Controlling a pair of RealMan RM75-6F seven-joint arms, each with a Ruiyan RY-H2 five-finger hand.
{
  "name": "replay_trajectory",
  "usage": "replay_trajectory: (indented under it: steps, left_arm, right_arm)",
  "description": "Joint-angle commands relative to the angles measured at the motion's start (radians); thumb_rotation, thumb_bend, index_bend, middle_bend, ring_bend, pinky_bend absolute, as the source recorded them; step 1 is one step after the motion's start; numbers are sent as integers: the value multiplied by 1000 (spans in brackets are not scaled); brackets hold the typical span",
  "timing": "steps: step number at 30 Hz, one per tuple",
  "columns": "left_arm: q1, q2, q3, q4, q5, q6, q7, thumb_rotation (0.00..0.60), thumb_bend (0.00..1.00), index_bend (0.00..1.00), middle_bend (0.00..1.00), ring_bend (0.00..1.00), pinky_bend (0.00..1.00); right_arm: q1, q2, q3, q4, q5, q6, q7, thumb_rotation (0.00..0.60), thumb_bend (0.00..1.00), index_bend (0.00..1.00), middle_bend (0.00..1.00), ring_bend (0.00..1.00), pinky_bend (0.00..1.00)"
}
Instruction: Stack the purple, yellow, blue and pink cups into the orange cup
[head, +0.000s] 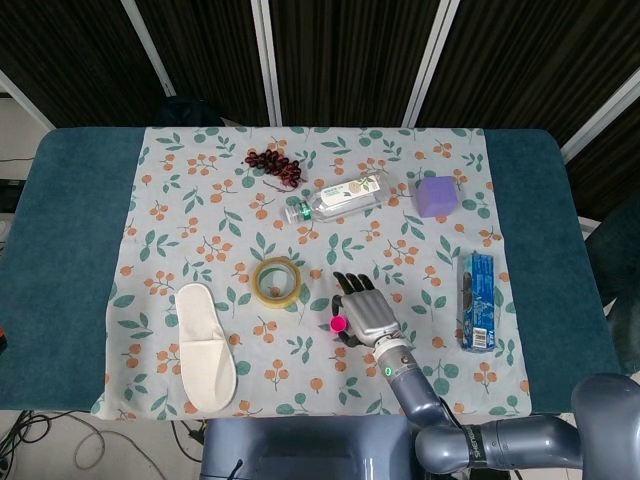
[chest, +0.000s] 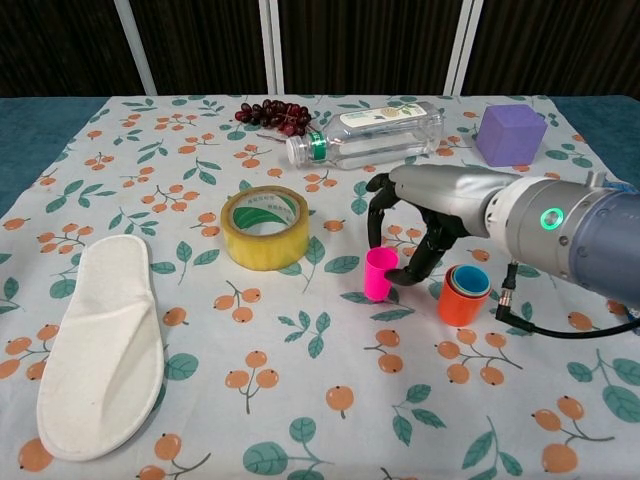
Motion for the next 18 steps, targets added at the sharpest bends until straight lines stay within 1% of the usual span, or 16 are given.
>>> replay_trajectory:
  steps: [1, 5, 8, 13, 18]
  left_arm:
    - [0, 0, 1, 0, 2, 0, 2, 600, 798, 190, 20, 0, 0]
    - [-2, -2, 2, 1, 5, 0, 5, 600, 798, 190, 20, 0, 0]
    - [-2, -3, 2, 1, 6, 0, 7, 600, 798, 190, 20, 0, 0]
    - [-3, -4, 1, 2, 2, -2, 7, 600, 798, 190, 20, 0, 0]
    - [-2, -5, 2, 2, 7, 2, 12, 600, 798, 190, 20, 0, 0]
  right_arm:
    - [-8, 55, 2, -73, -30, 33, -16, 600, 394, 492, 0, 35, 65]
    - [-22, 125, -8, -168, -49, 64, -40, 600, 394, 492, 0, 35, 65]
    - [-36, 183, -27, -239, -64, 79, -54, 600, 394, 492, 0, 35, 65]
    - [-57, 226, -67, -295, -105, 96, -65, 600, 394, 492, 0, 35, 65]
    - [-74, 247, -86, -304, -128, 96, -47, 600, 394, 492, 0, 35, 65]
